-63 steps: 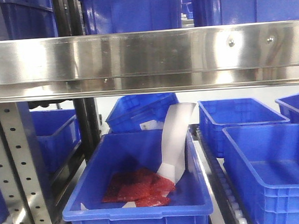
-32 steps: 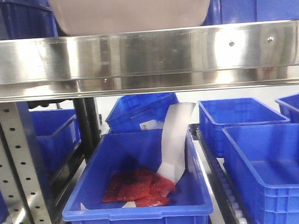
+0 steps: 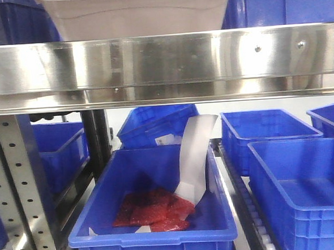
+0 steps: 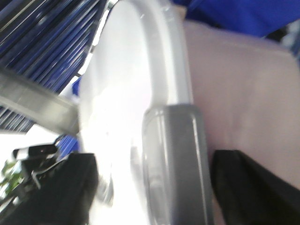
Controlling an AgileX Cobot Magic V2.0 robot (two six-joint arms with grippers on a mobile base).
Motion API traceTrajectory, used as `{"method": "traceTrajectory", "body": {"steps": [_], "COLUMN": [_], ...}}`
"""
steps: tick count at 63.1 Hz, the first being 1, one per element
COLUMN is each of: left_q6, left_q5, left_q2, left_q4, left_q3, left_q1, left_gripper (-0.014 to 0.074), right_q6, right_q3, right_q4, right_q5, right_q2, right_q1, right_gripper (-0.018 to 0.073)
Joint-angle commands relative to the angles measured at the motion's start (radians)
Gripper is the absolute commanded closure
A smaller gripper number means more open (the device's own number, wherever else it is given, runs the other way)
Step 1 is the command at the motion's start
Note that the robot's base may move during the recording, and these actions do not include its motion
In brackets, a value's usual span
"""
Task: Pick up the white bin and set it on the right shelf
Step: 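Lift the pink bin with both grippers onto the upper roller shelf, then lower the pink bin onto the shelf and open both grippers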
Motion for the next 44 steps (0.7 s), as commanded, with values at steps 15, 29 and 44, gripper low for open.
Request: {"method": "traceTrajectory", "body": {"steps": [15, 29, 44], "left_q6": [0.012, 0.012, 0.007], "left_q5": [0.059, 0.069, 0.108], "left_q2": [-0.046, -0.048, -0.064], "left_q4": [-0.027, 0.156, 0.323], "left_q3": [-0.098, -0.167, -0.231], "left_q1": [0.001, 0.006, 0.006], "left_gripper": [0.0050, 0.0051, 0.0051], "right_q6": [-0.017, -0.017, -0.017], "right_q3": [-0.040, -0.040, -0.040], "right_q4": [0.064, -0.028, -0.274], "right_q5": [0.113, 0.103, 0.064], "right_q2": [-0.070, -0.100, -0.182], "right_q1": [-0.046, -0.116, -0.161], "right_gripper": [-0.0070, -0.0070, -0.0041]}}
